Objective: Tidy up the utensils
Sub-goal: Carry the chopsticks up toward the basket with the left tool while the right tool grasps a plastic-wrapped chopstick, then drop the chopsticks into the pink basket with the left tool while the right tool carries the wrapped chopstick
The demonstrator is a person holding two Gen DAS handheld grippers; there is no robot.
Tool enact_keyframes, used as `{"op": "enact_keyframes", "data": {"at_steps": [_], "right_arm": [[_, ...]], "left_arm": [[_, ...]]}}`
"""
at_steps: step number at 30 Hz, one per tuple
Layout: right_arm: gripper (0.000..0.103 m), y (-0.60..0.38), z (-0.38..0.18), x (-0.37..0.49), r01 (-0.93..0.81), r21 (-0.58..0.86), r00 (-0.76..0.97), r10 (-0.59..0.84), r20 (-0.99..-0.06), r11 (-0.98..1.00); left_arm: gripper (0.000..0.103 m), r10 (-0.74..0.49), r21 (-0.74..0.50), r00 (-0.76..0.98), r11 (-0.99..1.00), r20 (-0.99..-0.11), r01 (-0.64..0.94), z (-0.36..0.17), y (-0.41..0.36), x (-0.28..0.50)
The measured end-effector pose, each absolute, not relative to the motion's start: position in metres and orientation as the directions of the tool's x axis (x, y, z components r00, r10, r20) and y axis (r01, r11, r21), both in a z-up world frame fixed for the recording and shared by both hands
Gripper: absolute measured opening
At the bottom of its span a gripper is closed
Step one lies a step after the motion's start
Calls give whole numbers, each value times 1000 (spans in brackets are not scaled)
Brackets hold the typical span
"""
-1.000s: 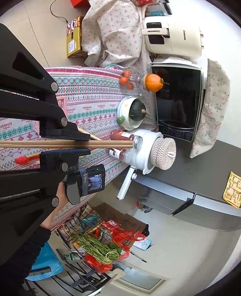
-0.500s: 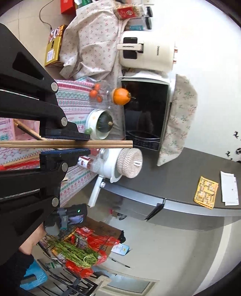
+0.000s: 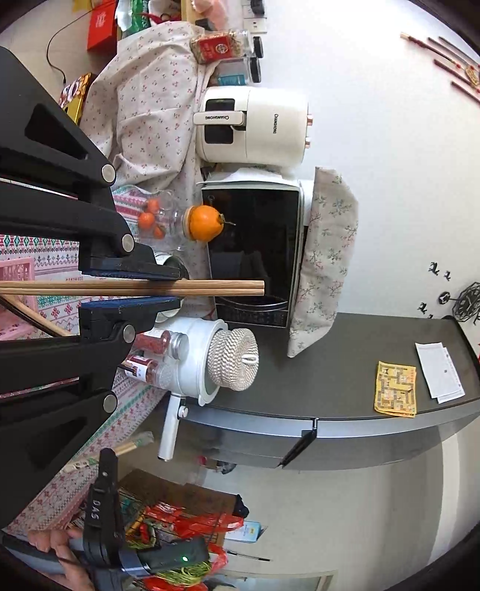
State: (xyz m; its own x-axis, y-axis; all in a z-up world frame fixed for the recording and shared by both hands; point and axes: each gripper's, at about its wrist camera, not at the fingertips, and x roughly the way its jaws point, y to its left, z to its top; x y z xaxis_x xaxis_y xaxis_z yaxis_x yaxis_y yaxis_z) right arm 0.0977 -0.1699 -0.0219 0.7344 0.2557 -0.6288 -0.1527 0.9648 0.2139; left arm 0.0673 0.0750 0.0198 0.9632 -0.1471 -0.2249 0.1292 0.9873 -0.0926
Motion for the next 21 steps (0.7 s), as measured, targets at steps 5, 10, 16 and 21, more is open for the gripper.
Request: {"op": "enact_keyframes", "data": {"at_steps": [5, 10, 16, 21], "right_arm": [[5, -171, -16, 93, -160, 213, 746, 259, -613, 964], [5, -170, -12, 90, -163, 218, 759, 264, -596, 962], [5, -163, -3, 82, -184, 226, 784, 281, -553, 957], [5, -157, 12, 71, -214, 256, 815, 317, -485, 943]], "left_arm": [[9, -147, -58, 953, 989, -266, 137, 2, 68, 76], [9, -170, -88, 926, 985, -338, 149, -15, 68, 83], [9, -215, -126, 866, 976, -450, 177, -32, 72, 92], [10, -254, -151, 821, 967, -512, 205, -31, 72, 89]]}}
